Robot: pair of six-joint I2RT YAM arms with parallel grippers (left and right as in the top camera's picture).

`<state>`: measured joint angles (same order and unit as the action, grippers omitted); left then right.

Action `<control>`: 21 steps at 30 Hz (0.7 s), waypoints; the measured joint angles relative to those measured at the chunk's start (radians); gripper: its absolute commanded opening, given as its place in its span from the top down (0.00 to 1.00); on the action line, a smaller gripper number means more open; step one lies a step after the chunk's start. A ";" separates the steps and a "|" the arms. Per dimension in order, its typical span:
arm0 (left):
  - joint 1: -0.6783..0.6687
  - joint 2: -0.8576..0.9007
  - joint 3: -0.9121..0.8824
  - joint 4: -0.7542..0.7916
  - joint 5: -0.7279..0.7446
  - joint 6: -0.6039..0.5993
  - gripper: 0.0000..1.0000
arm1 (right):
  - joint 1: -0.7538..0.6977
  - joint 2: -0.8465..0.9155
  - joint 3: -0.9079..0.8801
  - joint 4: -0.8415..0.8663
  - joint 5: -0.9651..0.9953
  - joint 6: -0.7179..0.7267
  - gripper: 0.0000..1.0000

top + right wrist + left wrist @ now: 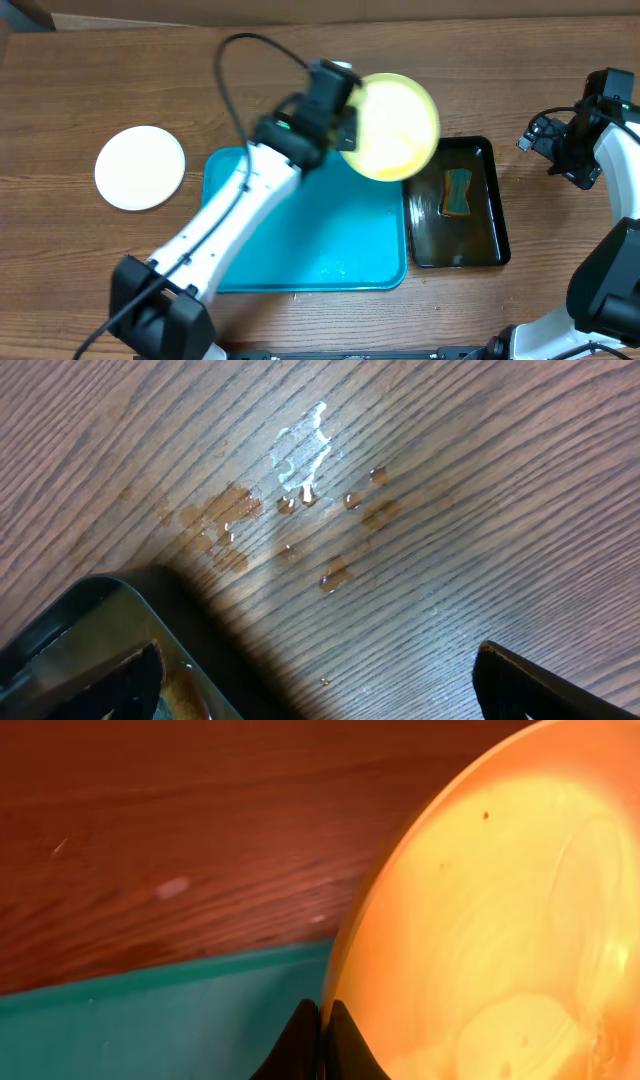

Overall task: Clean dirty plates on tray and stack at the side
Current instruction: 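Lift the yellow plate with the left gripper and tilt it over the black tray, then carry the yellow plate left and lower it onto the white plate stack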

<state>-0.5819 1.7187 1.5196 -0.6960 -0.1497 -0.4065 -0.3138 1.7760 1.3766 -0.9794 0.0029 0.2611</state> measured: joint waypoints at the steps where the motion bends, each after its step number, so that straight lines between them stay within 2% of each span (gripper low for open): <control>1: -0.039 0.000 0.000 0.016 -0.036 0.000 0.96 | 0.000 0.000 0.000 -0.001 0.000 0.000 0.00; 5: -0.175 0.013 0.000 0.067 -0.187 0.017 0.96 | 0.000 0.000 0.000 -0.001 0.000 0.000 0.00; 10: -0.321 0.085 0.002 0.138 -0.438 0.101 0.96 | 0.000 0.000 0.000 0.000 0.000 0.000 0.00; 16: -0.465 0.141 0.001 0.310 -0.809 0.299 0.96 | 0.000 0.000 0.000 0.000 0.000 0.000 0.00; 21: -0.554 0.141 0.005 0.523 -1.004 0.517 0.96 | 0.000 0.000 0.000 0.000 0.000 0.000 0.00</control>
<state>-1.1362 1.8595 1.5249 -0.1734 -1.1538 0.1101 -0.3134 1.7756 1.3766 -0.9798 0.0032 0.2615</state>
